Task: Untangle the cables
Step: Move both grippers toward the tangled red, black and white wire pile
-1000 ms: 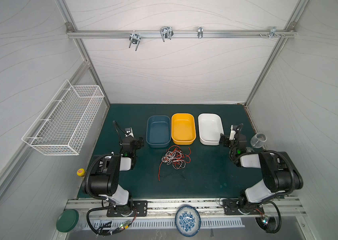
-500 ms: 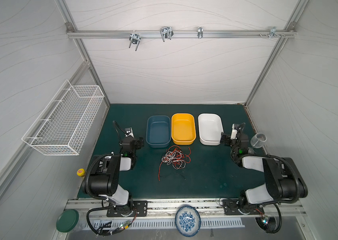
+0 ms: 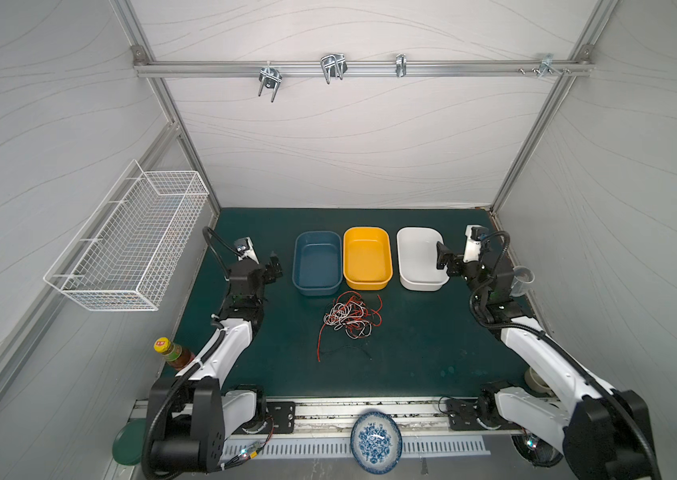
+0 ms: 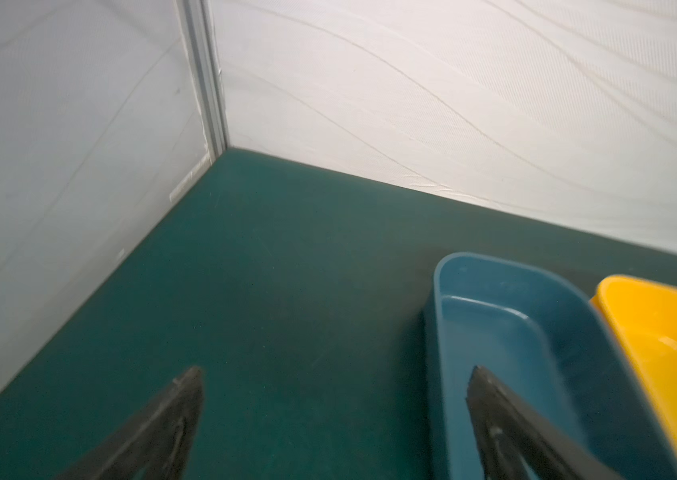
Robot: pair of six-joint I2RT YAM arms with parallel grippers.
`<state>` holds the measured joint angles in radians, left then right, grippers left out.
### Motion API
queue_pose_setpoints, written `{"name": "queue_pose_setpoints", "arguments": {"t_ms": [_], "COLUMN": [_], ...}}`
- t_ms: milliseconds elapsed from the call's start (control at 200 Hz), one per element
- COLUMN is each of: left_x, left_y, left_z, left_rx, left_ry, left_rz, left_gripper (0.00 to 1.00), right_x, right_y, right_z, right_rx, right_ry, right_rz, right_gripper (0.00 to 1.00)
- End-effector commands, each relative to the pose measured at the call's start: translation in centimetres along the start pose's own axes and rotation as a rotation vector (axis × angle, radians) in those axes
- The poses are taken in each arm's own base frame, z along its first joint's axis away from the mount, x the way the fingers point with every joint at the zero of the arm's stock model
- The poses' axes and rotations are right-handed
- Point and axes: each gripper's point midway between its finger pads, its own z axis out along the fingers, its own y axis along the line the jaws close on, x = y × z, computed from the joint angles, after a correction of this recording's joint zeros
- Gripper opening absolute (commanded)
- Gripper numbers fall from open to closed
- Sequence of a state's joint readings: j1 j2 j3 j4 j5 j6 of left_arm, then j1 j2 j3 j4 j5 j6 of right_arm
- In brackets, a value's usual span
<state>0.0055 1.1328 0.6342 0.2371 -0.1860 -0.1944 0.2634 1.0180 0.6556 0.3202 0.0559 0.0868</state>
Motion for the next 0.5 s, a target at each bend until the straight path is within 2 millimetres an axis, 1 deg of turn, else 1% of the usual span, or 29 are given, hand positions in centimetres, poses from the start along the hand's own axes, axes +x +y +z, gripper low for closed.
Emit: {"name": "queue_pose_setpoints", "arguments": {"t_ms": [0,30,70,105,155,175,205,270,300,390,420,495], "left_x": [-0.5,-0.6,-0.7,-0.8,-0.6,-0.4,-0.7,-1.0,-0.8,-0.3,0.1,1.0], "left_y": [0.1,-0.9,-1.9,-2.4,-2.6,-2.5,-2.9,-4.1,-4.2,-4.7,-4.7,-4.4], "left_z": [-2.1,-2.5,-2.9,-3.4,-4.1,-4.4,-4.9,-5.8,-6.1,-7.4,-7.8,-8.8], "left_rx": [-0.061,-0.016,0.036,0.068,0.079,0.08,0.114,0.199,0.208,0.221,0.218,0.2], "left_ry": [0.216,0.258,0.274,0.268,0.265,0.27,0.256,0.234,0.249,0.307,0.338,0.394], "left_rz": [-0.131,-0.134,-0.183,-0.243,-0.345,-0.381,-0.402,-0.396,-0.407,-0.416,-0.414,-0.408], "left_gripper": [1.0,1.0,1.0,1.0,1.0,1.0,1.0,1.0,1.0,1.0,1.0,1.0], "right_x": [-1.4,-2.0,-2.4,-2.4,-1.6,-0.8,-0.1,-0.1,0.1,0.6,0.6,1.6], "right_y": [4.7,4.7,4.5,3.8,1.8,0.9,0.3,1.9,2.4,2.9,3.0,3.8], "right_z": [-2.2,-2.6,-3.1,-3.4,-3.4,-3.6,-3.7,-3.7,-3.8,-4.2,-4.4,-4.9], "right_rx": [-0.26,-0.256,-0.246,-0.203,-0.073,-0.01,0.038,-0.056,-0.081,-0.083,-0.078,-0.08], "right_ry": [0.03,0.025,0.024,0.027,0.06,0.092,0.125,0.147,0.159,0.221,0.249,0.344], "right_rz": [0.161,0.23,0.281,0.311,0.433,0.495,0.554,0.516,0.501,0.457,0.438,0.388], "right_gripper": [0.99,0.99,0.99,0.99,0.99,0.99,0.99,0.99,0.99,0.99,0.99,0.99]}}
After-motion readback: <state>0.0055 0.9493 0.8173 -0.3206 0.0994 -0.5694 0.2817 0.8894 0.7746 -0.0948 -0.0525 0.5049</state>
